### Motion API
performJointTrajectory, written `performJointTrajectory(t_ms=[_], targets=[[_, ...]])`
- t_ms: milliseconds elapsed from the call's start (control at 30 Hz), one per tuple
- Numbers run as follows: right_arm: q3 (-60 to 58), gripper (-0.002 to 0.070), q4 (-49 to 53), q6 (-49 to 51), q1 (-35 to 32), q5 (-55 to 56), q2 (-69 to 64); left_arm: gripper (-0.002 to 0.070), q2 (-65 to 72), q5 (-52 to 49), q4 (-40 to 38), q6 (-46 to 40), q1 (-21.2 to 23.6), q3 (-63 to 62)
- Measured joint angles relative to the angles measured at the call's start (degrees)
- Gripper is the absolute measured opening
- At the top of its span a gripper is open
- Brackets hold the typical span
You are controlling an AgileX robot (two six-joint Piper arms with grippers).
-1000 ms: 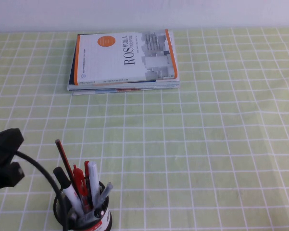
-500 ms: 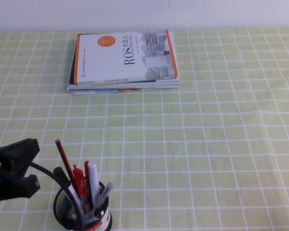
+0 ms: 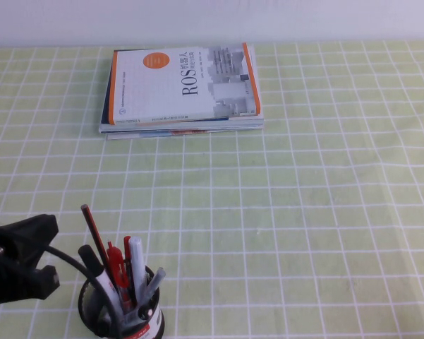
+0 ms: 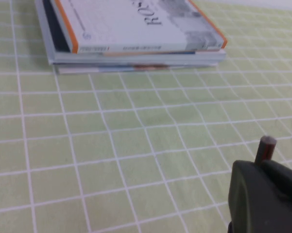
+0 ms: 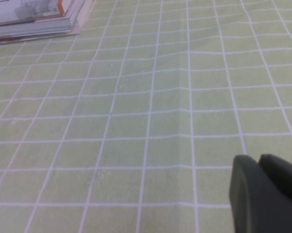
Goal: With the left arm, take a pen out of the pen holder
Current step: Pick up the pen from the pen holder
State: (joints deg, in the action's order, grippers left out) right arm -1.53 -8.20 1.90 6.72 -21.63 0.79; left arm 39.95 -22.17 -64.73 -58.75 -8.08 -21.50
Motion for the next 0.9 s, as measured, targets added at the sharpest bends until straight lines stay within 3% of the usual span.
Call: performJointTrajectory(t_ms=[167,333,567,667,833,900], targets=[[0.0,-0.0012,0.0,0.0,0.0,0.0,0.0,-0.0002,-3.78,5.94,17.07,17.91,-5.85,0.0],[0.0,-0.0012,0.0,0.0,0.0,0.0,0.0,-0.0002,-7.82,11.7,40.73,43.09,-13.68,0.0],[0.0,-0.0013,0.0,0.0,0.0,0.0,0.0,0.001,-8.21,24.93,62.27,61.28,-23.4,5.99],[0.0,-0.0013,0.0,0.0,0.0,0.0,0.0,0.0092,-8.21,28.26,64.73,64.0,-24.94,8.11],[0.0,-0.0012,0.0,0.0,0.0,0.0,0.0,0.0363,-7.76,31.0,65.3,64.55,-25.03,8.41],[0.0,-0.0012,0.0,0.0,0.0,0.0,0.0,0.0428,-6.46,32.4,64.73,64.55,-25.03,8.41]])
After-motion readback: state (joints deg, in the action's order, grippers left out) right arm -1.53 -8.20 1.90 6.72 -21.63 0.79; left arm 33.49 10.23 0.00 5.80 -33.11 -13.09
